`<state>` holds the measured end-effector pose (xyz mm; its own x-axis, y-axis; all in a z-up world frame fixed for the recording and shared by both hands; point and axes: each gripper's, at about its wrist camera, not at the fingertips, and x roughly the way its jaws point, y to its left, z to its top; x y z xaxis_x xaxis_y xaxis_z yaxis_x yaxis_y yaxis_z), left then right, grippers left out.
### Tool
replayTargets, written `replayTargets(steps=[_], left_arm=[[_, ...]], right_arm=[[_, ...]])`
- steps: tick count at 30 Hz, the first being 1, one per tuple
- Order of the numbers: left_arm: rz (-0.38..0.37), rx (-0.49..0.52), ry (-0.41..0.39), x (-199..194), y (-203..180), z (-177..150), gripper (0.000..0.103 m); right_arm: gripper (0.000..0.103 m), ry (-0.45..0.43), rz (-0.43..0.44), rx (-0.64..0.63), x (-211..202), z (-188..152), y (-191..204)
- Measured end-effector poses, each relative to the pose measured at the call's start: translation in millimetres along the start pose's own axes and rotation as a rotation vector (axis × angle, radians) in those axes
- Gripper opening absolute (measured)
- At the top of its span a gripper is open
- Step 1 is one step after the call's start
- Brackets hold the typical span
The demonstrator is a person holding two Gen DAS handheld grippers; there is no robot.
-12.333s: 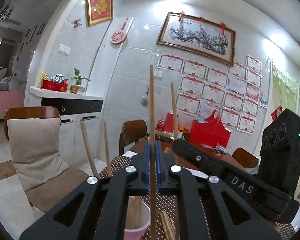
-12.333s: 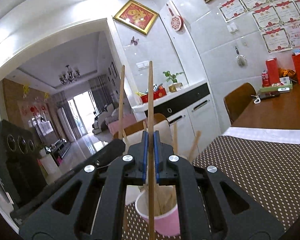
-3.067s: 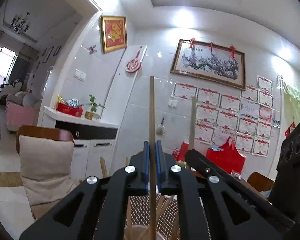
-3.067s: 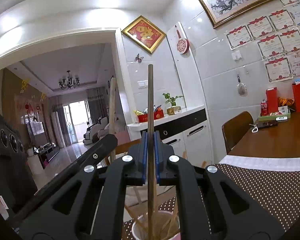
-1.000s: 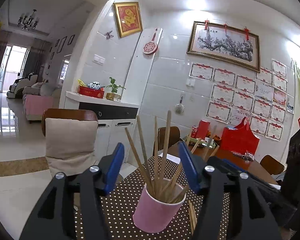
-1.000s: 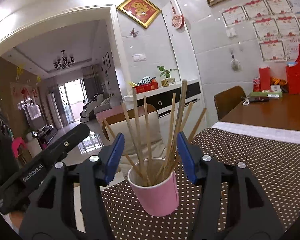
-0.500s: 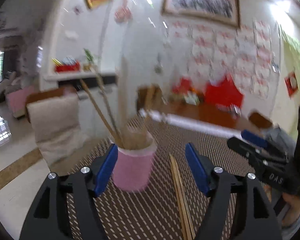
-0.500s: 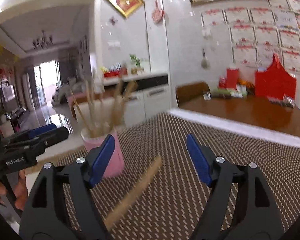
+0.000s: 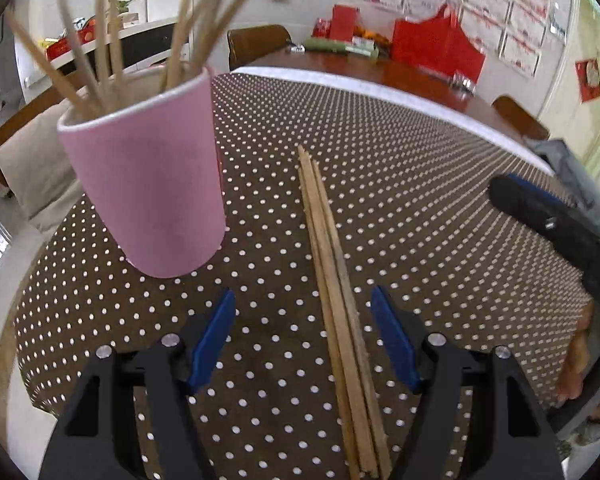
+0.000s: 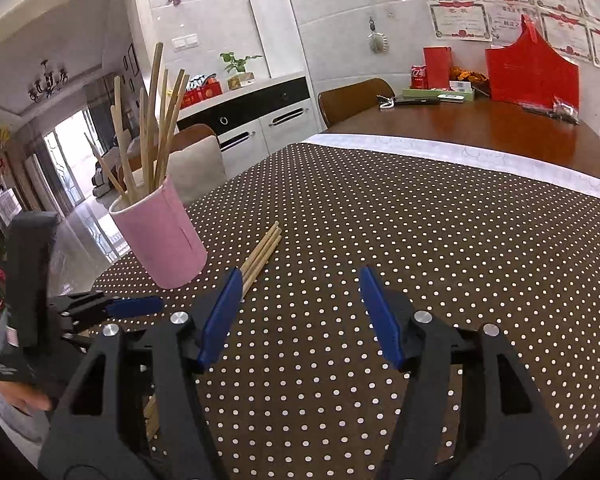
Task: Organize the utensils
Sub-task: 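Move both open grippers back over the chopstick pile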
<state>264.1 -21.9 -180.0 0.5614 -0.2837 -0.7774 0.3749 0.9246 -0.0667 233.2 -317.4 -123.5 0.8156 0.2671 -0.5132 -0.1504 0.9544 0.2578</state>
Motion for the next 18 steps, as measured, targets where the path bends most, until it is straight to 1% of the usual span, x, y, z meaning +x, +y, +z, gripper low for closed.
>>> replayTargets(steps=[2,4,5,8,12,15,18], left_arm=[[0.033,0.0,0.014,5.5,2.9,0.5,0.069],[0.05,-0.005,0.038,11.4,7.2,0.8,0.069],[0.05,-0.008,0.036,11.9,9.7,0.3,0.069],[0.087,-0.012,0.046,14.7,16.4,6.7,0.069],[0.076,-0.046,0.061,13.5,28.2,9.0,0.069],[0.073,-0.049,0.068,12.5,32.0,7.5,0.069],[0.053,-0.033,0.067,3.9,32.9,-1.8,0.069]], right_arm=[[0.061,0.003,0.003,-0.008,-0.3,-1.7,0.9],[0.061,0.015,0.012,-0.003,1.2,-2.9,0.8],[0.061,0.023,0.013,0.001,3.0,-3.6,-0.1],[0.061,0.048,0.012,0.013,8.9,-3.4,-3.7],[0.062,0.098,0.012,0.0,16.7,-5.6,0.3],[0.063,0.154,0.003,-0.033,24.2,-9.8,11.1],[0.063,0.206,-0.009,-0.067,35.2,-12.2,23.4]])
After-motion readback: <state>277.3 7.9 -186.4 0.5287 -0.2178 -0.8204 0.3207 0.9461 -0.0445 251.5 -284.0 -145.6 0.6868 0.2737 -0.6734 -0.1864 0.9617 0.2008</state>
